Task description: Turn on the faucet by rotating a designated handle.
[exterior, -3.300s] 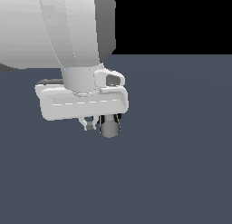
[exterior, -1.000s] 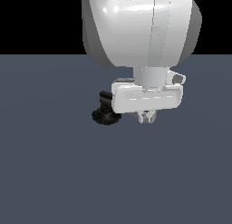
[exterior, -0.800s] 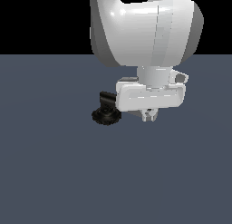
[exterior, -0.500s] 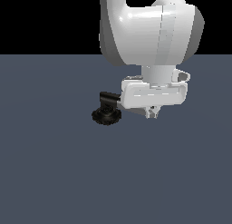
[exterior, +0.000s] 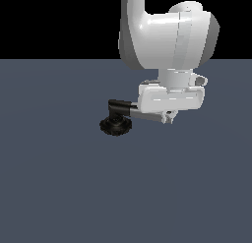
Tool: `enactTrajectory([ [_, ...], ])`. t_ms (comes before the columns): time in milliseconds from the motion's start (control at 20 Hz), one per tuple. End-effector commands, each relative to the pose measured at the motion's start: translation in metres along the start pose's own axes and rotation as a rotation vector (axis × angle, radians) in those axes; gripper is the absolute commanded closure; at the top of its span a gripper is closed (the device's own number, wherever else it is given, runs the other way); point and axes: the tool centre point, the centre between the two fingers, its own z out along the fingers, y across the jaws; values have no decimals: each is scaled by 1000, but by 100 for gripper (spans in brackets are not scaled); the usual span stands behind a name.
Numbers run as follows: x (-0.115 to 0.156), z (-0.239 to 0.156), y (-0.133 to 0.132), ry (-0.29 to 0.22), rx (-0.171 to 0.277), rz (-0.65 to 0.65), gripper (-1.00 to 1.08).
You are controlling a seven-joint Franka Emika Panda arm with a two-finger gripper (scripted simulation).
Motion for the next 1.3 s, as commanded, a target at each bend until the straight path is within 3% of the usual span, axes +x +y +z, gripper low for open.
enactTrajectory([
  [0, 17, -2, -3, 12, -2, -22, 108],
  [1250, 77, -6, 52, 19, -6, -15, 108],
])
